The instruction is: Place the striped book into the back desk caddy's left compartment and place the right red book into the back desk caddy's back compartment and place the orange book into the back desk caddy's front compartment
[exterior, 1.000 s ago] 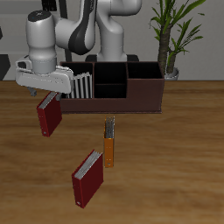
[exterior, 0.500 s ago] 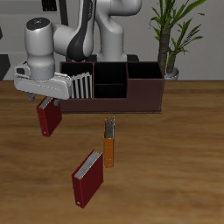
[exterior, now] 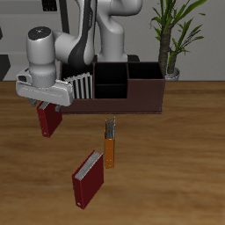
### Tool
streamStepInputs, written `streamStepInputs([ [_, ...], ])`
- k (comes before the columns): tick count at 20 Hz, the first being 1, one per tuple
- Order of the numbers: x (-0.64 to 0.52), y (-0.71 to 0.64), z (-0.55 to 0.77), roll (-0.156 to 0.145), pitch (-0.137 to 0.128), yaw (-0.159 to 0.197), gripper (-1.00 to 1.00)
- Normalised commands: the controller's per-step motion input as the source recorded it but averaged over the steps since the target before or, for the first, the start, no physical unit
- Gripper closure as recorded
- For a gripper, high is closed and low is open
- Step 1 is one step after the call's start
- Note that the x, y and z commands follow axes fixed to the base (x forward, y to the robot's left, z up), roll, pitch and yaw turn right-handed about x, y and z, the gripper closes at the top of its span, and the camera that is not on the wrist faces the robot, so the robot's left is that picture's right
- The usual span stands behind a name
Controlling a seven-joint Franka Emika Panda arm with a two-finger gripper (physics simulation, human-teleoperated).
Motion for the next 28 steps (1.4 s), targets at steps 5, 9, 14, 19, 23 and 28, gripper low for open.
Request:
streamStepInputs([
  [5, 0.03, -0.04, -0.15, -0.014, 0.027, -0.004, -1.0],
  [9, 0.03, 0.01, -0.15, -0.001, 0.0, 0.045, 1.0],
  [14, -0.04, 0.05, -0.02, 0.021, 0.014, 0.001, 1.0],
  [19, -0.03, 0.12, 0.25, 0.022, -0.024, 0.016, 1.0],
  [23, 0.0, 0.2, 0.4, 0.016, -0.054, 0.033, 1.0],
  [28, -0.04, 0.39, 0.6, 0.032, -0.058, 0.038, 1.0],
])
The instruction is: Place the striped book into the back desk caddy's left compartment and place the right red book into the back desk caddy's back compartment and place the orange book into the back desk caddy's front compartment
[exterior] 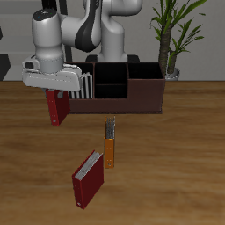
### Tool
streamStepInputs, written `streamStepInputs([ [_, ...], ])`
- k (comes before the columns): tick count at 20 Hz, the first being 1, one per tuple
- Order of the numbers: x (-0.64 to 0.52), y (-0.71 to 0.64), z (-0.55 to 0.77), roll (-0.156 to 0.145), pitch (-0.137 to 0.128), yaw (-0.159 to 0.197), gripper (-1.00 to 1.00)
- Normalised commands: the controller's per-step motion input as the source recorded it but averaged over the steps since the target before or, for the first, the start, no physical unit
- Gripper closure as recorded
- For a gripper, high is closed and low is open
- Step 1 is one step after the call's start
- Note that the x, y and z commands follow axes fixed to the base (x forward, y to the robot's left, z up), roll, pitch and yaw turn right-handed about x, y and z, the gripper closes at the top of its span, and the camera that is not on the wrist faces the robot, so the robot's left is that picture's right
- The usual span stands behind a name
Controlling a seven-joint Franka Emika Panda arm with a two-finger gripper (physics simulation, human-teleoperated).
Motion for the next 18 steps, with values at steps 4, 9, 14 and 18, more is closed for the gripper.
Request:
streamStepInputs([
  [4, -0.08, 0.34, 0.55, 0.028, -0.06, 0.061, 1.0],
  [9, -0.14, 0.46, 0.42, 0.047, -0.029, 0.036, 1.0],
  [14, -0.2, 0.29, 0.15, 0.043, -0.005, 0.004, 1.0],
  [18, -0.49, 0.23, 0.22, 0.065, -0.005, -0.042, 1.0],
])
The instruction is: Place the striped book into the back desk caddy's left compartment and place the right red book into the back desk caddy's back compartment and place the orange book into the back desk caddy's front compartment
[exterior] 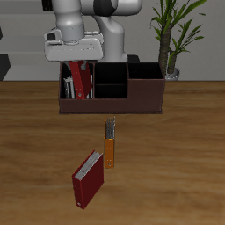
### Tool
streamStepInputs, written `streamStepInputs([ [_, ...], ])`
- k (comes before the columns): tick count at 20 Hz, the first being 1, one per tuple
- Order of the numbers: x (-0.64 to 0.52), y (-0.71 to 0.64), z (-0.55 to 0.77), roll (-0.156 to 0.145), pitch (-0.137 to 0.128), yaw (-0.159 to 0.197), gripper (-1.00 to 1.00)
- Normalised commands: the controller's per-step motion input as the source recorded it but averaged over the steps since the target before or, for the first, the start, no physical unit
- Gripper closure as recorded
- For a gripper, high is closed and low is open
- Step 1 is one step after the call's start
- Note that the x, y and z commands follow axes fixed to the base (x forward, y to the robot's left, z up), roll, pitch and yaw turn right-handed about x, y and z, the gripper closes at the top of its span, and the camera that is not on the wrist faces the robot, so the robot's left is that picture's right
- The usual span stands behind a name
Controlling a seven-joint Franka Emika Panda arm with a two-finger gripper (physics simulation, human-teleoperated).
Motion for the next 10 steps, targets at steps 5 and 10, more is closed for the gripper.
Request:
streamStepInputs([
  [5, -0.29, 0.08, 0.1, 0.005, -0.004, -0.01, 1.0],
  [10, -0.42, 0.04, 0.12, 0.005, -0.004, -0.03, 1.0],
])
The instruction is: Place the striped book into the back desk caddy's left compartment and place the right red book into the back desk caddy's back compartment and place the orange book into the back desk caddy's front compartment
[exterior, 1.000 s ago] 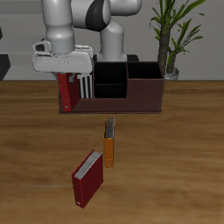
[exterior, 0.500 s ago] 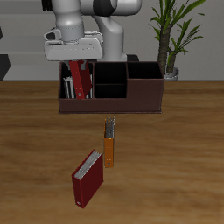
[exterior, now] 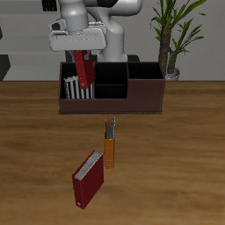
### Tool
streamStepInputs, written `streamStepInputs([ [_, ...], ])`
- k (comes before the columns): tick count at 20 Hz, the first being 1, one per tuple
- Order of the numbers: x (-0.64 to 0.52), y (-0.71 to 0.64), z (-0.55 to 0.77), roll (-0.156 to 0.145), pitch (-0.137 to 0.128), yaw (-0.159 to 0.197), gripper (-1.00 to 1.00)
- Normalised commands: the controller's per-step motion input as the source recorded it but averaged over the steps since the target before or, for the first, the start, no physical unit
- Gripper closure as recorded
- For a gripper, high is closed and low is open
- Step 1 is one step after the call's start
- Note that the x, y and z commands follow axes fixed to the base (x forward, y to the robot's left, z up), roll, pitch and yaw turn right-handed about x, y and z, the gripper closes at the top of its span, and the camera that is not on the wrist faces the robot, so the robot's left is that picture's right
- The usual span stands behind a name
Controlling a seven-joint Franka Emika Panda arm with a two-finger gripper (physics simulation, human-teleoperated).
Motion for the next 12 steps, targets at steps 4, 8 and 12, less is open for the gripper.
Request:
streamStepInputs([
  [4, -0.42, 0.09, 0.04, 0.032, 0.027, 0.028, 1.0],
  [8, -0.43, -0.01, 0.1, 0.003, -0.002, 0.031, 1.0],
  [12, -0.24, -0.07, 0.11, -0.011, -0.01, 0.008, 1.0],
])
